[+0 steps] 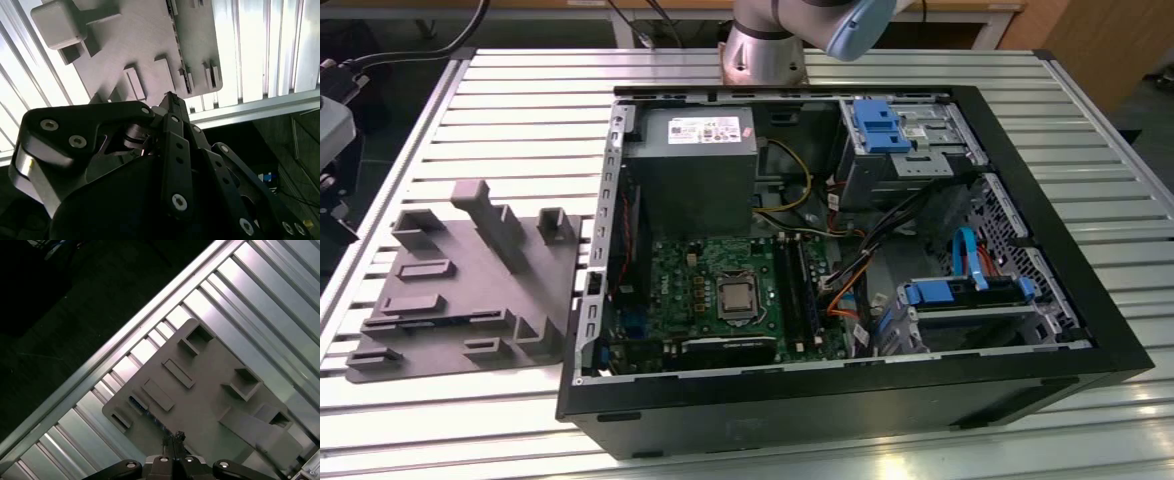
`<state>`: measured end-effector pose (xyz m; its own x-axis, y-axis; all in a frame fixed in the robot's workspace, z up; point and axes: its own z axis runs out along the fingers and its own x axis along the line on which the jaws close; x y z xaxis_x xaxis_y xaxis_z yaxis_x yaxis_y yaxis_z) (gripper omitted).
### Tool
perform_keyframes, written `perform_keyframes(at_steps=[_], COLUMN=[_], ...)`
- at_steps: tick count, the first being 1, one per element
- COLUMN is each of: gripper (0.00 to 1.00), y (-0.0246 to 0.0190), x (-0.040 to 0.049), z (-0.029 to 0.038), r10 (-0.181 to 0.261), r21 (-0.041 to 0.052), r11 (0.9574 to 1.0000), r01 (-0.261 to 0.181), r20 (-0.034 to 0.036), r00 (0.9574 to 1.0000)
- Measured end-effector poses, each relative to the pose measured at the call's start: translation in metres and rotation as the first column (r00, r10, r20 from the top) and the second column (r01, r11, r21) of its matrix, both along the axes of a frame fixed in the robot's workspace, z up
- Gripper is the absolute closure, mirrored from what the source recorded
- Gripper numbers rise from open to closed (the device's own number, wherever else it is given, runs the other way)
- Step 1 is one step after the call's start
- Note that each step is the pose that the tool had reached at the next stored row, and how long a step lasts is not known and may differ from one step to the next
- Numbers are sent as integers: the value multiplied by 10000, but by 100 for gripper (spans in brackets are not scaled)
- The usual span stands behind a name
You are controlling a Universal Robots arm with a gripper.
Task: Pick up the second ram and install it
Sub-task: 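Pick up the second ram and move it above second insertion slot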
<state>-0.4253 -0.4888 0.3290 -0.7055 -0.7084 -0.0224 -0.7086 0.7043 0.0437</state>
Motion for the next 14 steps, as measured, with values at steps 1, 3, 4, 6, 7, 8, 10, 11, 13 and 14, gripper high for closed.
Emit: perform_keyframes(at_steps=[1,3,4,6,7,8,10,11,13,14], gripper=[89,89,89,89,89,89,89,89,89,89], y=[0,0,0,0,0,0,0,0,0,0], x=[-1,-5,-6,-9,-11,-12,-14,-15,-16,-17], z=[0,0,0,0,-1,-1,0,0,0,0], r10=[57,177,230,344,412,480,620,689,826,894], r21=[0,0,0,0,0,0,-1,-1,-1,-1], r11=[10000,9998,9997,9994,9992,9988,9981,9976,9966,9960], r01=[-57,-177,-230,-344,-412,-480,-620,-689,-826,-894], r20=[1,1,0,1,1,0,0,0,0,-1], r00=[10000,9998,9997,9994,9992,9988,9981,9976,9966,9960])
